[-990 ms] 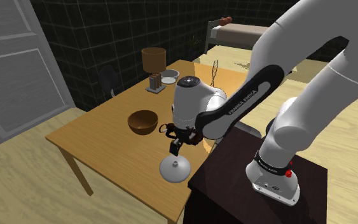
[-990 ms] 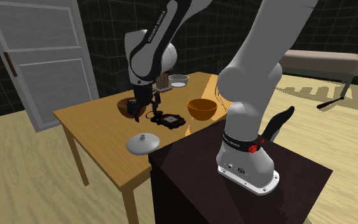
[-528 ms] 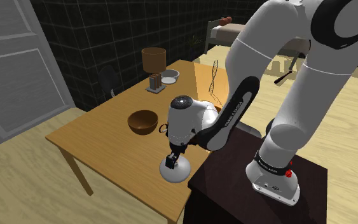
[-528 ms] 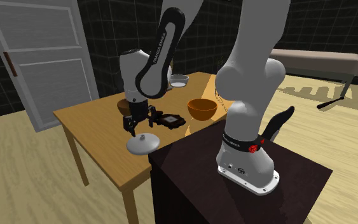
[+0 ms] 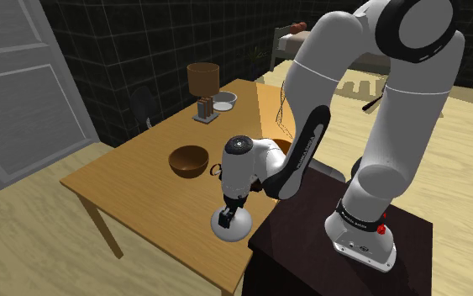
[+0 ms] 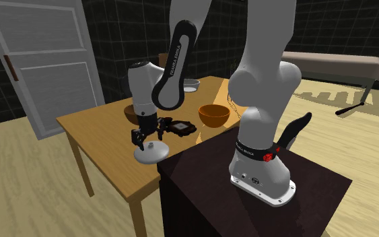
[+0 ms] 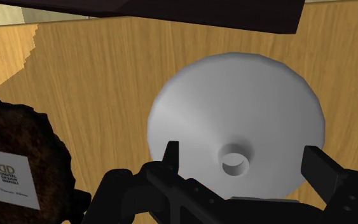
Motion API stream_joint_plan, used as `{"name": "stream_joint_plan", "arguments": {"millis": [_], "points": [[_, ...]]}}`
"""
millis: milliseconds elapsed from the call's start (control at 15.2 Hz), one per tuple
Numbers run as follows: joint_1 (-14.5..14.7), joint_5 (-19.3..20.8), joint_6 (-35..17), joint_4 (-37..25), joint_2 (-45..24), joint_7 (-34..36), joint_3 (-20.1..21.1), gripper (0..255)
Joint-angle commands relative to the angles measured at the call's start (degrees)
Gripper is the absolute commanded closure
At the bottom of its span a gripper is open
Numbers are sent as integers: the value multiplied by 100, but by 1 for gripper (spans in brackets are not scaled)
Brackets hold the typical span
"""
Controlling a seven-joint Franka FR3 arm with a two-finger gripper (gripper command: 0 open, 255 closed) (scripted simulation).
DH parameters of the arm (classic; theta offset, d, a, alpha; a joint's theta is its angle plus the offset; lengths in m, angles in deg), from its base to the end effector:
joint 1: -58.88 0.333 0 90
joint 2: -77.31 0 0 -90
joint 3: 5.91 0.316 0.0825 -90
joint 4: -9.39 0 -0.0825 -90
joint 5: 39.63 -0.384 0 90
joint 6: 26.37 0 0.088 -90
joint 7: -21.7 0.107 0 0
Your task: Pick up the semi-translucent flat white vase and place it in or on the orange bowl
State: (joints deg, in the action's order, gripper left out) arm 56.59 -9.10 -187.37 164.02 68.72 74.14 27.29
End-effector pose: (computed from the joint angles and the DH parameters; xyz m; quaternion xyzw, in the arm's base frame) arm 0.3254 0.2349 0.1892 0.9971 0.0620 0.0318 0.0311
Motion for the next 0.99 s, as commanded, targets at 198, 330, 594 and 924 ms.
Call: {"name": "stream_joint_plan", "arguments": {"millis": [198,330,594,924], "points": [[10,31,-4,-7,-15,24,-14,0],[10,31,-4,-7,-15,23,-14,255],[10,31,-5,-7,-15,24,-14,255],[-63,-224,44,27,107,-169,110,255]]}}
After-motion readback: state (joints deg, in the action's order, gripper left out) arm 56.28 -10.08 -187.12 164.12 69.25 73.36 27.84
